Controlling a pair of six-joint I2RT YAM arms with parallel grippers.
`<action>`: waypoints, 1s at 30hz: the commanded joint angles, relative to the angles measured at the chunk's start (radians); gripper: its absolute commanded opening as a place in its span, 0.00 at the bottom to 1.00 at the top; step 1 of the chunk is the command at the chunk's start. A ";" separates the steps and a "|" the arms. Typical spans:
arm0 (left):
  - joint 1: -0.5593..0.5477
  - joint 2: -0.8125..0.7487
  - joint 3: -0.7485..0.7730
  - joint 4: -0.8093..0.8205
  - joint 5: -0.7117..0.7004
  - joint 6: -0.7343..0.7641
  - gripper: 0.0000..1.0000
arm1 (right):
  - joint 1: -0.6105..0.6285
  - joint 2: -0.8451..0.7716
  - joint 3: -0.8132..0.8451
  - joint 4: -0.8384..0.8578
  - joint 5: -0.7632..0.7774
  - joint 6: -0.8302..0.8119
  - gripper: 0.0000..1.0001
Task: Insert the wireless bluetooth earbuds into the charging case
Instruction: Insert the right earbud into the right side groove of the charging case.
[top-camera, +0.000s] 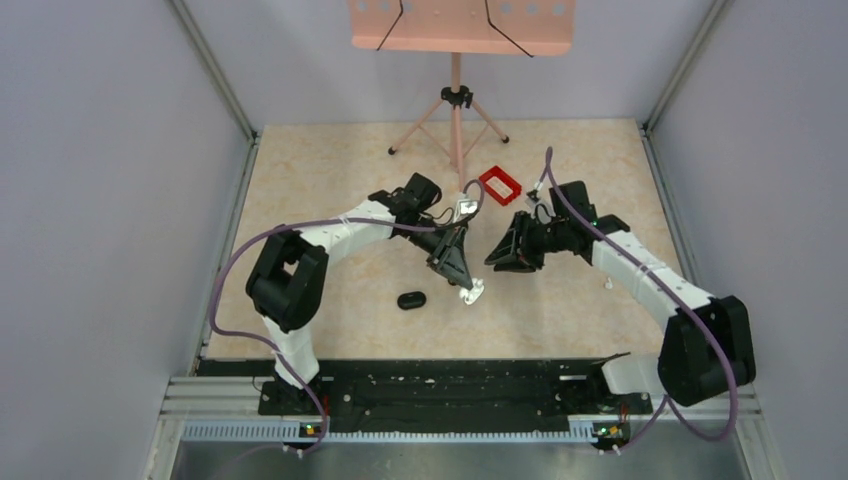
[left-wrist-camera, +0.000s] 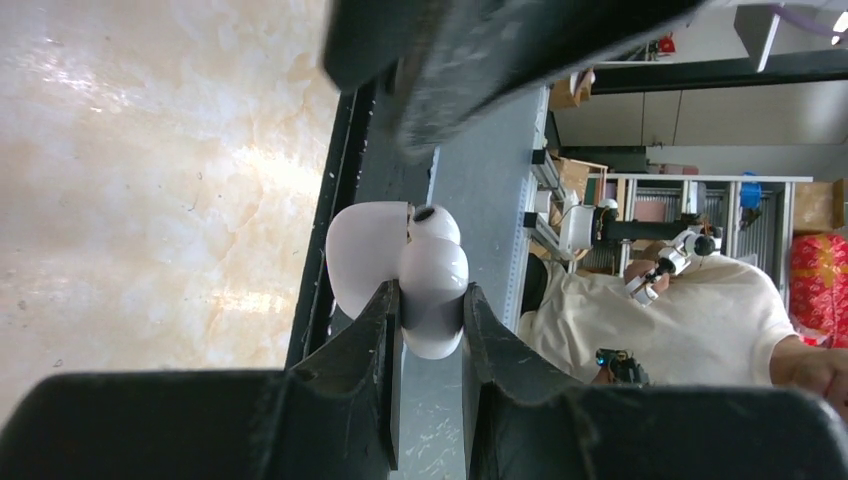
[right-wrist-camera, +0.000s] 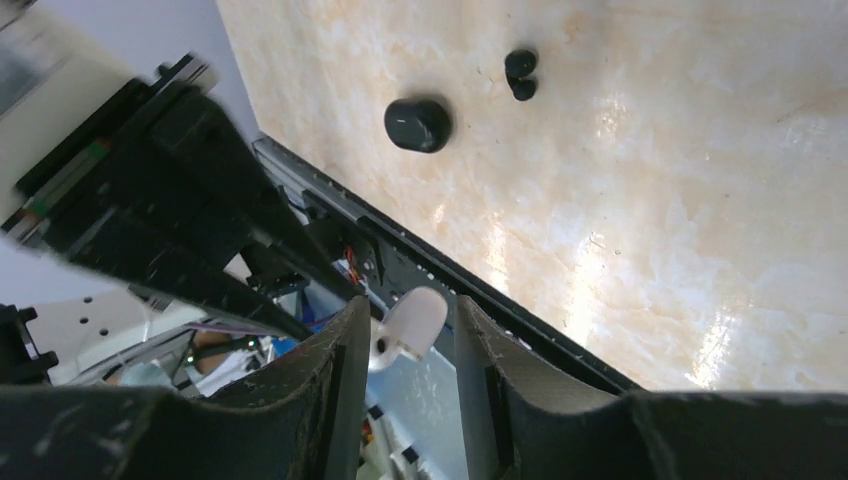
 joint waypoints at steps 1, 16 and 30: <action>0.012 -0.042 -0.045 0.271 -0.020 -0.265 0.00 | 0.000 -0.137 0.013 0.042 0.115 -0.020 0.35; 0.012 -0.097 -0.177 0.602 -0.072 -0.560 0.00 | 0.128 -0.233 0.041 -0.024 0.389 -0.045 0.31; 0.012 -0.108 -0.171 0.581 -0.084 -0.546 0.00 | 0.130 -0.141 0.071 -0.004 0.384 -0.079 0.00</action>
